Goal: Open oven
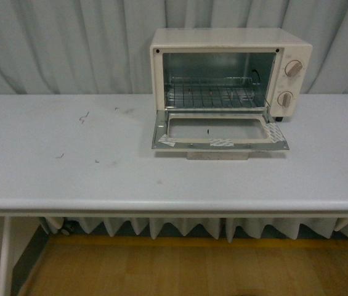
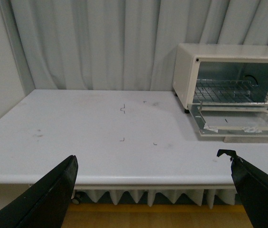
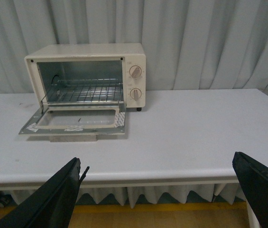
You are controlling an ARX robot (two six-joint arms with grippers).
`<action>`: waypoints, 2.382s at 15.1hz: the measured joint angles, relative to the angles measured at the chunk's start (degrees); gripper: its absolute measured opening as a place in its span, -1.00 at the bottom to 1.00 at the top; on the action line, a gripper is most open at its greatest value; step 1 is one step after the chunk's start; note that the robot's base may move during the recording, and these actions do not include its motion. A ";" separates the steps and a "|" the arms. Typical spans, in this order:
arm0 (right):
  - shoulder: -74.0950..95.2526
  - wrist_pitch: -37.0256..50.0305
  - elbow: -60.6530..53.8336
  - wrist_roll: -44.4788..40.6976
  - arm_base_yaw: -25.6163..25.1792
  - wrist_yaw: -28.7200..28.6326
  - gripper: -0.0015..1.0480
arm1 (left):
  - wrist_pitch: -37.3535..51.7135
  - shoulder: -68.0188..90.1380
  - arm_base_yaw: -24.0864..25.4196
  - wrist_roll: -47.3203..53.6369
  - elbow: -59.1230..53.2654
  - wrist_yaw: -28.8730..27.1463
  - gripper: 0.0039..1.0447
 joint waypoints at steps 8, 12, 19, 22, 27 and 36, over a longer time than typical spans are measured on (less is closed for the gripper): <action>0.00 -0.11 0.00 0.00 0.00 0.02 0.87 | -0.15 0.00 0.00 0.04 0.00 0.04 0.88; 0.00 -0.09 0.00 0.00 0.00 0.02 0.87 | -0.15 0.00 0.00 0.09 0.00 0.00 0.88; 0.00 -0.13 0.00 0.02 0.00 -0.02 0.87 | -0.11 0.00 0.00 0.15 0.00 -0.02 0.88; 0.00 -0.31 0.00 0.00 0.00 0.02 0.87 | -0.37 0.00 0.00 0.13 0.00 -0.07 0.88; 0.00 -0.20 0.00 0.00 0.00 0.00 0.87 | -0.24 0.00 0.00 0.15 0.00 0.00 0.88; 0.00 -0.20 0.00 0.00 0.00 0.00 0.87 | -0.22 0.00 0.00 0.15 0.00 0.00 0.88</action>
